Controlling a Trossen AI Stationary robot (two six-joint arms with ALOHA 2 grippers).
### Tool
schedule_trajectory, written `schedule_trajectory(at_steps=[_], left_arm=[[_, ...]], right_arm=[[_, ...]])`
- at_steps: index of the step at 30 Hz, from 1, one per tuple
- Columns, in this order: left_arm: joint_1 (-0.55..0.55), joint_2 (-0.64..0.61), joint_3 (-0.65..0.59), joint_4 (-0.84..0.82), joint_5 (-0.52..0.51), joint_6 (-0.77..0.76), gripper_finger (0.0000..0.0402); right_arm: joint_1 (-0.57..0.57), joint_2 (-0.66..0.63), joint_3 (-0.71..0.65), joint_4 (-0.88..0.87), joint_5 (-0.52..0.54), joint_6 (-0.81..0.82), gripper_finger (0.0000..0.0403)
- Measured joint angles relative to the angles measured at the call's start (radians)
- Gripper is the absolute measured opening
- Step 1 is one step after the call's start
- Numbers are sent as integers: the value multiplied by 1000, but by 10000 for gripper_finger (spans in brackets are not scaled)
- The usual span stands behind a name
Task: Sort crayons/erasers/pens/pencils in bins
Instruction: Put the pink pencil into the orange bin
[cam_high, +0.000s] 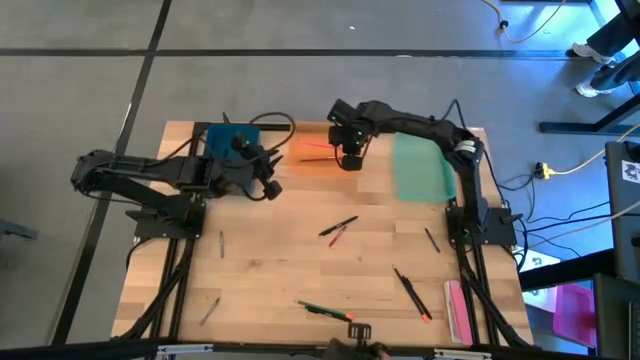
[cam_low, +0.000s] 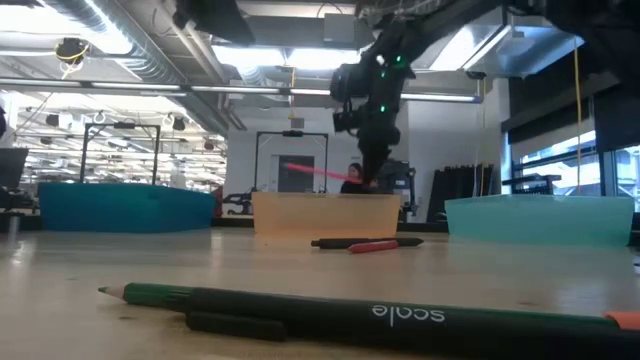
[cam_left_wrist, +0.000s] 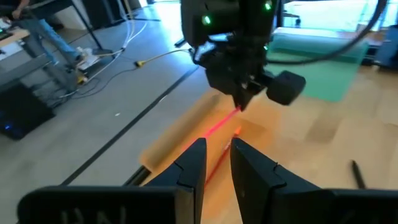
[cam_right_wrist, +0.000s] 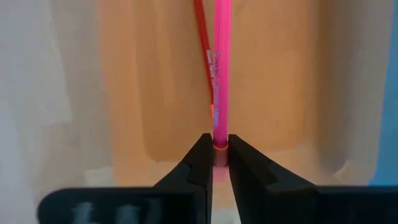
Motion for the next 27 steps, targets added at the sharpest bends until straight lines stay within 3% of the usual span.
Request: schedule_trajectory(at_steps=[14,27], left_arm=[[70,0,0,0,8,-1,65],[70,0,0,-8,23,-31,65]], right_arm=[[-34,117,2,14,1,-4,46],[-34,117,2,48,17,5,102]])
